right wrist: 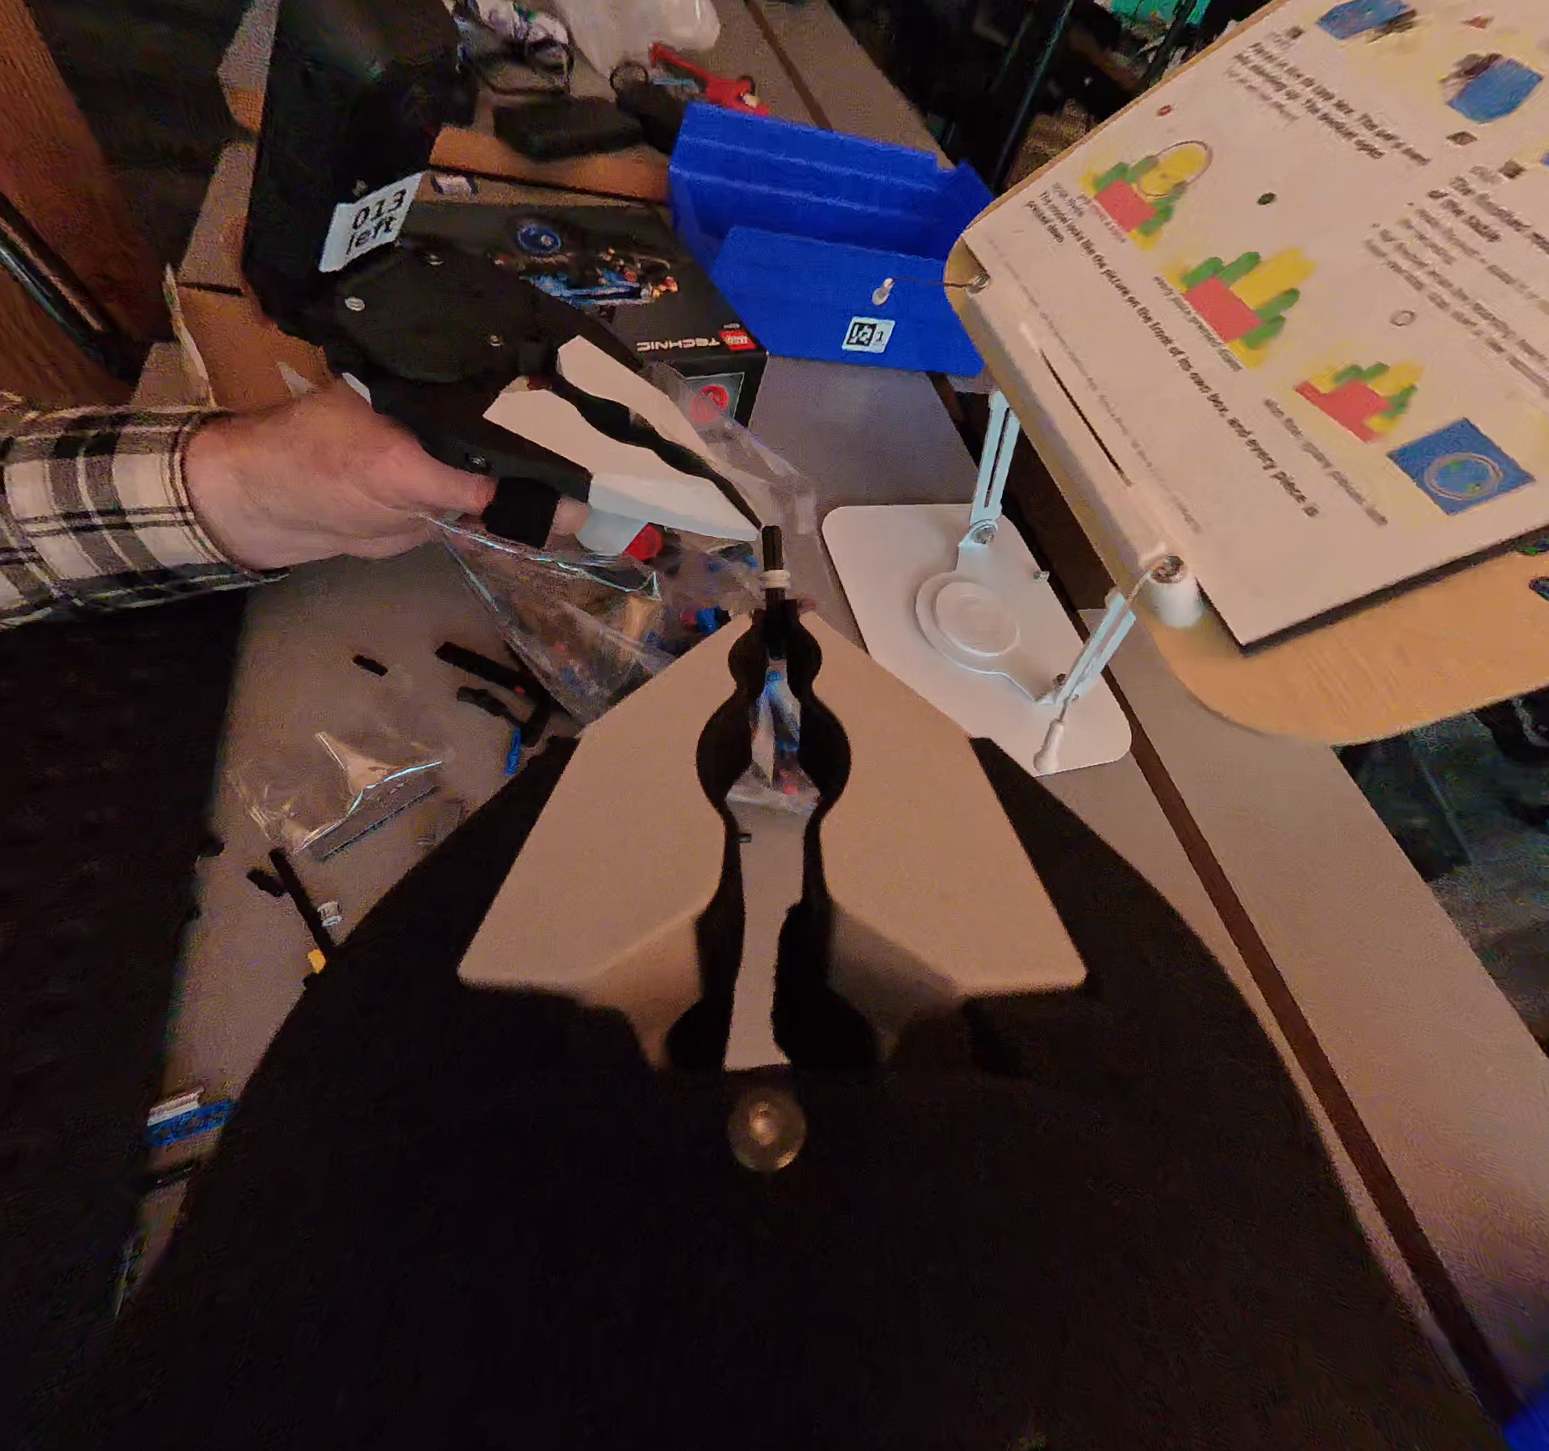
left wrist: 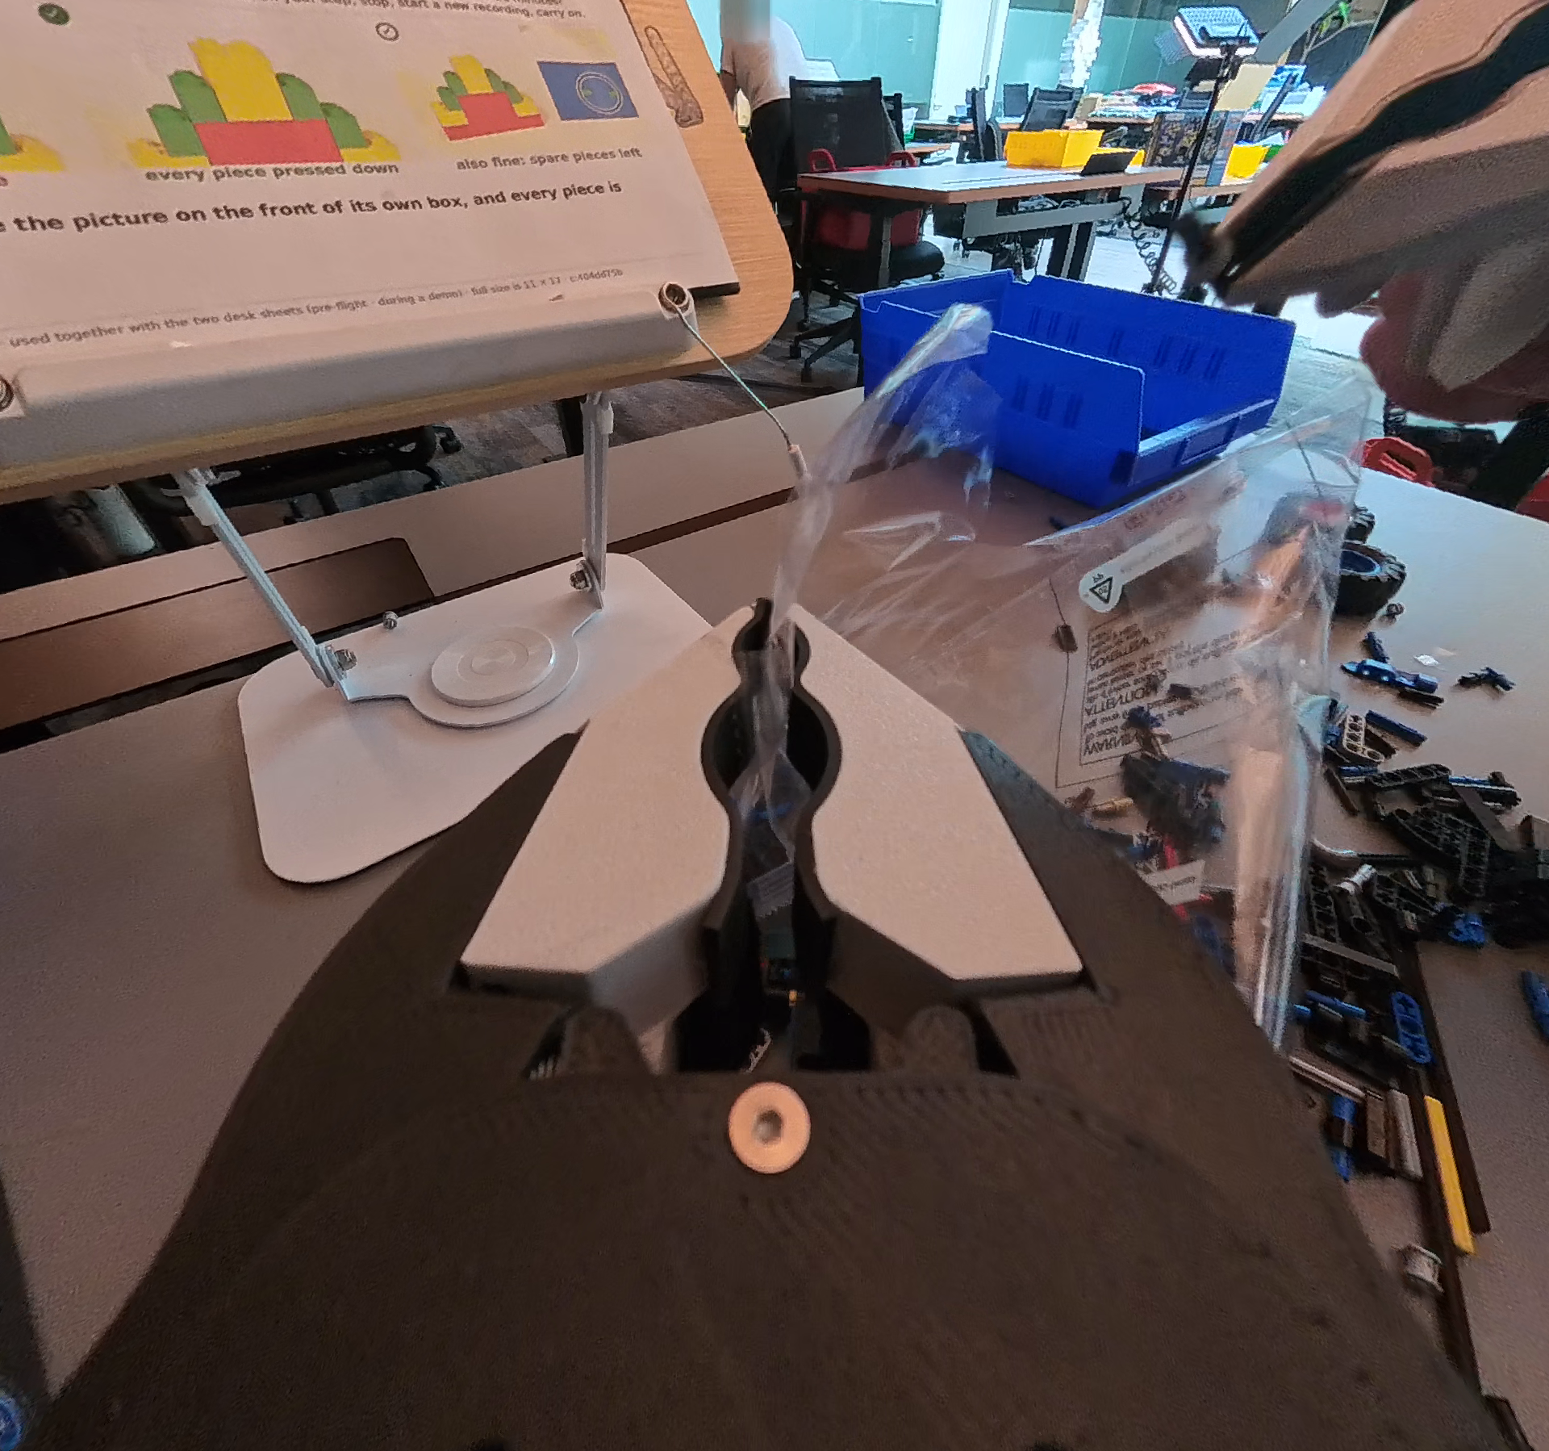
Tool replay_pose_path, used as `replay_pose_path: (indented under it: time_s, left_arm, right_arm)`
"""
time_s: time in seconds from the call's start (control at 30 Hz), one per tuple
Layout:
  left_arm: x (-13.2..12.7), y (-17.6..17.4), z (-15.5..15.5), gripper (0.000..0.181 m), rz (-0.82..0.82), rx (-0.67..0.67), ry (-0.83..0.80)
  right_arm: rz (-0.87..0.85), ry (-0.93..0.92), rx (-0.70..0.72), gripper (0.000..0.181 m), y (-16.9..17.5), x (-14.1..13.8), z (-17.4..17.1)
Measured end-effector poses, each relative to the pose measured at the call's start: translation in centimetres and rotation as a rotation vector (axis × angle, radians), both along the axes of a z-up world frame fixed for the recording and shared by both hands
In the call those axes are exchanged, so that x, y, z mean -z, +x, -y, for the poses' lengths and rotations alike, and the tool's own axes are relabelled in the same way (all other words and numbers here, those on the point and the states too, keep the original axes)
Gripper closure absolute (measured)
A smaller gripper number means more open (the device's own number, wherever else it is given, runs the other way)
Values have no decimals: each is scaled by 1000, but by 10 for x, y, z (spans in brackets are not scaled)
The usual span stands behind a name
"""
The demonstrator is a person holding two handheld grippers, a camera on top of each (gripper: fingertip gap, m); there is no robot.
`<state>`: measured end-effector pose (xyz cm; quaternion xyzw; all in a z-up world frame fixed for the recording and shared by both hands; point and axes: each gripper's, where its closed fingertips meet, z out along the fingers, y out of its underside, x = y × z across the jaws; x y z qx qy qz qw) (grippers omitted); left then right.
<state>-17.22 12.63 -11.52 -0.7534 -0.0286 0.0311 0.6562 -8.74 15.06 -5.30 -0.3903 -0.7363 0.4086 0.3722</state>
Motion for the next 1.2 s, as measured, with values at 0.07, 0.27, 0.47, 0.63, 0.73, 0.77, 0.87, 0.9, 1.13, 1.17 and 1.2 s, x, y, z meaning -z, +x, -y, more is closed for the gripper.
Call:
replay_pose_path:
  time_s: [0.07, 0.27, 0.47, 0.63, 0.73, 0.77, 0.87, 0.9, 1.13, 1.17, 1.2]
  left_arm:
    - [1, 0, 1, 181, -5, 1, 0]
    - [2, -2, 1, 181, 1, -7, -7]
    - [3, -3, 1, 181, 4, -13, -8]
    - [3, -4, 2, 181, 8, -15, -6]
    - [4, -4, 2, 181, 10, -13, -6]
    - [3, -4, 2, 181, 11, -12, -5]
    - [3, -3, 2, 181, 12, -9, -5]
    - [3, -3, 2, 181, 13, -8, -4]
    - [3, -4, 2, 181, 16, -9, -2]
    - [3, -3, 2, 181, 16, -8, -2]
    - [3, -3, 2, 181, 16, -7, -2]
  right_arm:
    - [59, 73, -3, 179, -13, 13, 17]
    - [-5, 56, 6, 158, -15, 11, 19]
    - [92, -37, 158, 170, 6, 36, -47]
    - [376, -79, 109, 162, 2, 129, -50]
    - [469, -66, 55, 163, -6, 162, -33]
    - [505, -37, 53, 163, -7, 174, -30]
    - [567, -14, 40, 168, -10, 195, -23]
    - [578, -19, 35, 169, -10, 199, -22]
    - [515, -58, 81, 176, -6, 173, -37]
    - [449, -64, 104, 176, -6, 151, -42]
    - [361, -80, 114, 176, -6, 124, -44]
